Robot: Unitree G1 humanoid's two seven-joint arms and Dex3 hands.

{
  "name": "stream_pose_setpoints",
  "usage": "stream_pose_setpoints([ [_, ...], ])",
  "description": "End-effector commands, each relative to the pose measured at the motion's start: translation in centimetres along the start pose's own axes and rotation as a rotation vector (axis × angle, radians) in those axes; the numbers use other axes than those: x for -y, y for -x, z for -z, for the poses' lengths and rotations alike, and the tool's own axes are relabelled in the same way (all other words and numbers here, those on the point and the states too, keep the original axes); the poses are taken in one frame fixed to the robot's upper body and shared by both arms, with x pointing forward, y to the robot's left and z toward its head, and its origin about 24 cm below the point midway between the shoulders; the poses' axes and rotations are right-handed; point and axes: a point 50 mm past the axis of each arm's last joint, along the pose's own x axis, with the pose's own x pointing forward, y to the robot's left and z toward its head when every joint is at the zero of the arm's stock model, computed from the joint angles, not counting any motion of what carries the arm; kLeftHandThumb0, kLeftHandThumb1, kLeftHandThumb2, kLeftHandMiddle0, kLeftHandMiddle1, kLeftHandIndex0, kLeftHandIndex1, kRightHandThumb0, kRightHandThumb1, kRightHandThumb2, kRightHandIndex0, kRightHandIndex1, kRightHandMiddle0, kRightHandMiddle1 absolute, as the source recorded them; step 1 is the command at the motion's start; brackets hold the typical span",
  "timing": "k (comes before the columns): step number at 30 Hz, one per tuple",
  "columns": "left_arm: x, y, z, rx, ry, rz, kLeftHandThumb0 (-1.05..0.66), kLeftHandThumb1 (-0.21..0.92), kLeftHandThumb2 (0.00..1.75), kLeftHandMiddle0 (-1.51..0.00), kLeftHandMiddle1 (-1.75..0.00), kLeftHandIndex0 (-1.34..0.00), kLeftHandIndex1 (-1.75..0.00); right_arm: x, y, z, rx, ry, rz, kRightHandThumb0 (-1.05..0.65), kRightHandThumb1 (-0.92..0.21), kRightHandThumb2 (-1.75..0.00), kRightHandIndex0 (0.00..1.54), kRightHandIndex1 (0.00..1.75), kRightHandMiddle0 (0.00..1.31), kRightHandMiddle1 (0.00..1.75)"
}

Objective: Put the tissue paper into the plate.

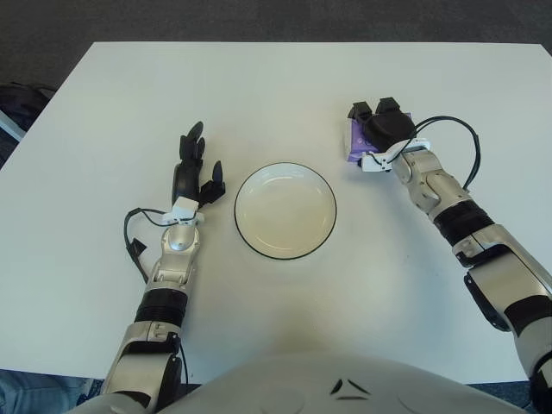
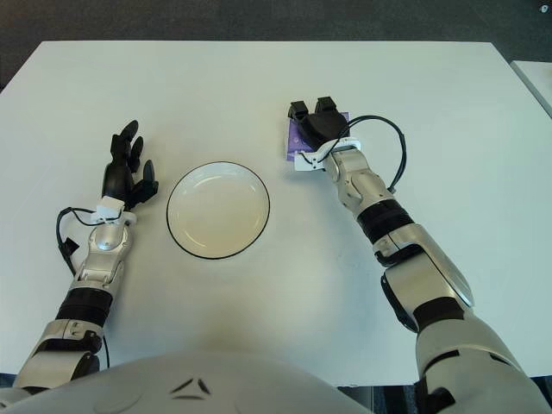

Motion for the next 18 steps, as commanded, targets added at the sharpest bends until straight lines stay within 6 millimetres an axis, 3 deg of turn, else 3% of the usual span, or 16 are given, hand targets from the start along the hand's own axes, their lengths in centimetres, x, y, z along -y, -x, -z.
stream_pose_setpoints([
  [1,0.7,7.0,6.0,-0.333,-0.017,0.027,-0.67,0.92,0.8,-0.32,-0.01,0.0,-0.59,-5.9,2.8,-0.7,0.026,-0.177,-0.09,0.0,-0.17,-1.48,0.74,1.69,0.49,1.75],
  [6,0.7,7.0,6.0,-0.334,-0.014,0.026,-0.69,0.92,0.81,-0.31,0.0,0.0,-0.6,-5.5,2.8,-0.8,0.072,-0.225,0.057,0.0,-0.12,-1.54,0.76,1.72,0.53,1.75],
  [18,0.8,6.9,6.1,-0.335,-0.009,0.025,-0.68,0.92,0.8,-0.32,-0.01,0.0,-0.6,-1.2,1.4,-1.7,0.148,-0.192,0.404,0.0,-0.06,-1.62,0.79,1.74,0.58,1.75],
])
